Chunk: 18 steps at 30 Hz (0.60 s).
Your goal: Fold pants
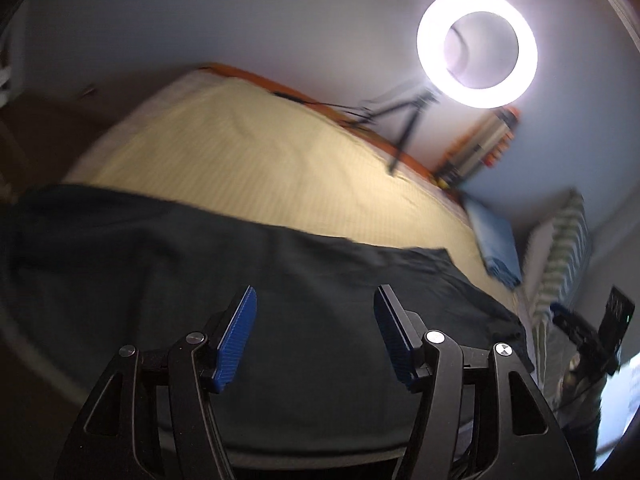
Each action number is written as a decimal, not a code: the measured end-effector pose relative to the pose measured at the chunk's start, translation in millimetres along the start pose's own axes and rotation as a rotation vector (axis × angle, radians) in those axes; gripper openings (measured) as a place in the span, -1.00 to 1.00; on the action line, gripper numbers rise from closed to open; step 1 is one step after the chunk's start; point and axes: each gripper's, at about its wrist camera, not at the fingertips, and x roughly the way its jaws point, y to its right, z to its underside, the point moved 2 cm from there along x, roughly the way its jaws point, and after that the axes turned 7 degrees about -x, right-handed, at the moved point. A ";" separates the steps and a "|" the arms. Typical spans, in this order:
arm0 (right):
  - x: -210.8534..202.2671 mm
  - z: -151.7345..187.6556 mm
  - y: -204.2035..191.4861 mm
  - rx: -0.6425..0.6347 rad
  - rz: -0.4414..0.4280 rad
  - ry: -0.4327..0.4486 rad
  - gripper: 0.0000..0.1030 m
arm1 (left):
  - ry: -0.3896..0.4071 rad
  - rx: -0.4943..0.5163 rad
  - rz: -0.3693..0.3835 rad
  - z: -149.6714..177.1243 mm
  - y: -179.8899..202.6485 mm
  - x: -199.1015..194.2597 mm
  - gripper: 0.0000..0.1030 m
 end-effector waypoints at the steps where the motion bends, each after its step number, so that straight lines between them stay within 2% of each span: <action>1: 6.4 -2.1 -14.2 -0.013 -0.023 -0.002 0.22 | 0.017 -0.030 -0.024 -2.5 -21.2 -10.2 0.18; 4: 26.5 -4.5 -49.2 -0.049 -0.065 -0.017 0.22 | 0.043 -0.095 -0.076 -7.4 -67.5 -29.1 0.18; 10: 68.8 0.0 -106.2 -0.081 -0.142 -0.055 0.22 | 0.086 -0.326 -0.120 -21.1 -166.3 -49.2 0.18; 15: 86.5 4.0 -124.2 -0.083 -0.157 -0.085 0.22 | 0.080 -0.503 -0.138 -20.3 -232.1 -46.5 0.18; 18: 93.4 1.8 -126.7 -0.070 -0.165 -0.094 0.22 | 0.076 -0.567 -0.141 -15.7 -251.6 -38.1 0.18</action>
